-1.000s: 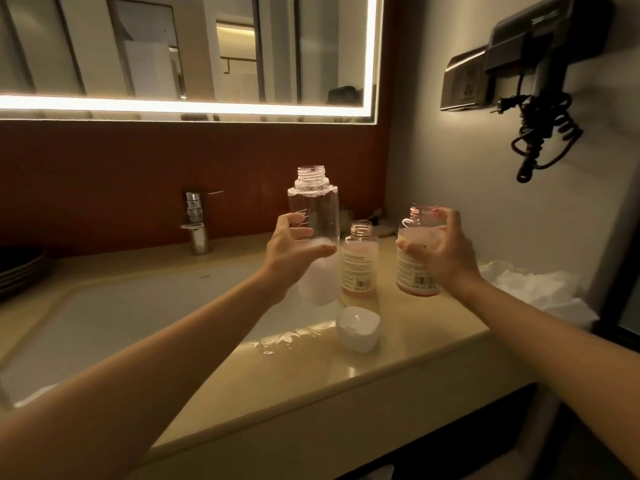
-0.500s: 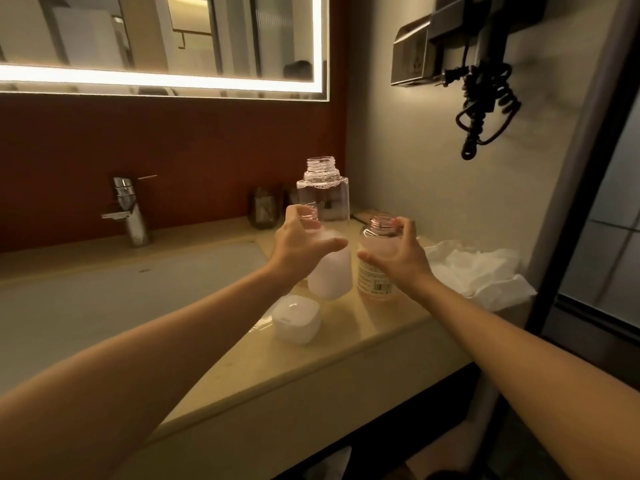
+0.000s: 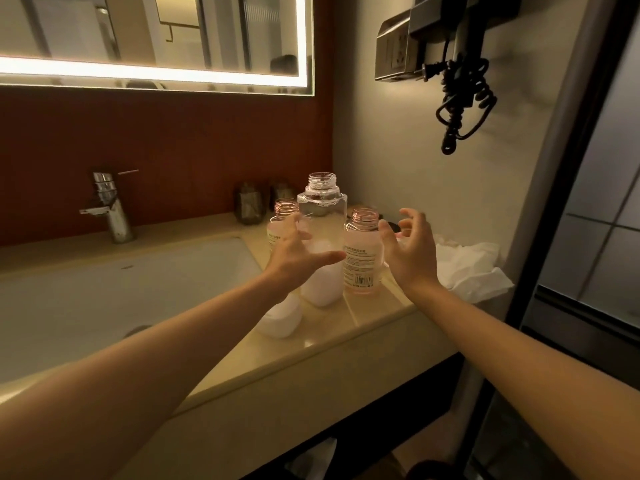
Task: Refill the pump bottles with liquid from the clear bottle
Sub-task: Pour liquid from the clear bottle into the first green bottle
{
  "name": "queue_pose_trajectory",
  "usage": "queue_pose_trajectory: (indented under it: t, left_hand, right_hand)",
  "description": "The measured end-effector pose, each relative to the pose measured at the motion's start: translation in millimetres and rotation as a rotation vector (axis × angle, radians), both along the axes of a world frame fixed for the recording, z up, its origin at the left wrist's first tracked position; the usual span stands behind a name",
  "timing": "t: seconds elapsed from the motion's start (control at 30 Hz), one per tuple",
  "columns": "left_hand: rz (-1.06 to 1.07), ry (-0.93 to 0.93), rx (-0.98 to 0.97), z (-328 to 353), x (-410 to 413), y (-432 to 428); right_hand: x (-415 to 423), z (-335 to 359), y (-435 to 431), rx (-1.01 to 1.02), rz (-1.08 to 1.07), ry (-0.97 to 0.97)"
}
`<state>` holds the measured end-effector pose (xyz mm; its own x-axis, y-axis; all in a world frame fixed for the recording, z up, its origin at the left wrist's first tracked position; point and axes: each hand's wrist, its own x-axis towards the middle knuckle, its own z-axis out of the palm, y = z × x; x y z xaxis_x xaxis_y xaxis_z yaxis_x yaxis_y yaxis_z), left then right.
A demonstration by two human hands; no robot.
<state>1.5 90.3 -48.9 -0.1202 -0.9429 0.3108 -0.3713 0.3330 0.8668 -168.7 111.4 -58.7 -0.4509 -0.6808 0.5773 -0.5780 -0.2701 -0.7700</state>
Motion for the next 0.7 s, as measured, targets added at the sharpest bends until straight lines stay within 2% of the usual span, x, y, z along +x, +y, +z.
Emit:
queue_pose_trajectory:
  t: [0.13,0.3,0.4,0.57,0.7]
  left_hand:
    - [-0.020,0.045,0.008,8.1,11.2,6.9]
    - [0.036,0.073,-0.048,25.3,42.2,23.1]
    - [0.117,0.100,-0.102,36.4,79.6,37.5]
    - [0.305,0.139,-0.154,43.9,161.5,70.8]
    - [0.403,0.132,-0.168,46.2,220.7,113.1]
  right_hand:
    - [19.0,22.8,6.3,-0.121,-0.061,-0.108]
    - [46.5,47.5,19.7,-0.230,-0.039,-0.151]
    - [79.8,58.8,31.6,-0.281,0.071,-0.123]
    - [164.1,67.0,42.5,-0.218,0.349,-0.150]
    - [236.8,69.8,48.0,-0.188,0.493,-0.122]
